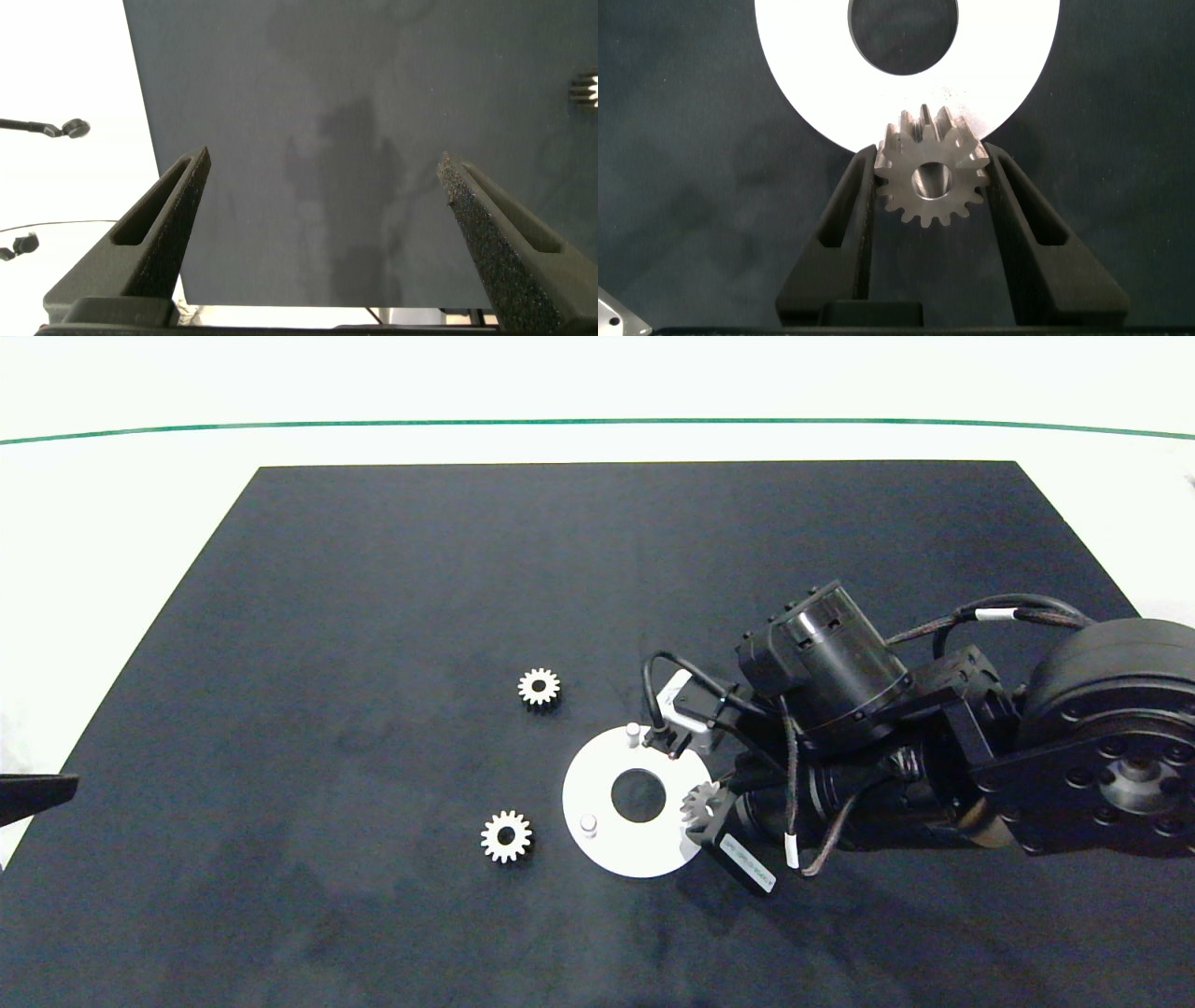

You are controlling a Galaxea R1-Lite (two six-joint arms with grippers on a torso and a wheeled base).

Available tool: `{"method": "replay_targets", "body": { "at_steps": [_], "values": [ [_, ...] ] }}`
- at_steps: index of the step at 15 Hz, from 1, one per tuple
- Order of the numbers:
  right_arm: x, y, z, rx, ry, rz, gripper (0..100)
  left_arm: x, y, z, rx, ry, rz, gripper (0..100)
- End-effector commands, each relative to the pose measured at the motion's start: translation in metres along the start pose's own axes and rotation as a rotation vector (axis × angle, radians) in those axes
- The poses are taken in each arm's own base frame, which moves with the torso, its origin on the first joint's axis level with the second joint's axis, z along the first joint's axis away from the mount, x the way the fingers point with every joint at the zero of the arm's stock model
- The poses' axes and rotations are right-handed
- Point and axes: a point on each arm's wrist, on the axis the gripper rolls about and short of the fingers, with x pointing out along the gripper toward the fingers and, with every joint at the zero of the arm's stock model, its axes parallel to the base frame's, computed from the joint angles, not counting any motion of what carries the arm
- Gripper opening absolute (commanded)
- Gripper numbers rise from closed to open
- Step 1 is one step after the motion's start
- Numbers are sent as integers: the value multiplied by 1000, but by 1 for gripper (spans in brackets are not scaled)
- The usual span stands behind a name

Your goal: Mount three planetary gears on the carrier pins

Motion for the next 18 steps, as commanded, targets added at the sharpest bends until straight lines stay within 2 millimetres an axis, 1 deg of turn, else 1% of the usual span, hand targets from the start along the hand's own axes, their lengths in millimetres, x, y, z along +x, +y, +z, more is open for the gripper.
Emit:
{"method": "replay_targets", "body": {
  "at_steps": [1,9,18],
  "values": [
    [2,0,1,0,-3,-1,25,-1,0,-1,4,2,1,100],
    [3,1,6,12,-39,-7,25,-1,0,-1,6,1,1,100],
    [7,4,-2,2,-5,0,25,-2,0,-1,7,-1,0,100]
  ]
}}
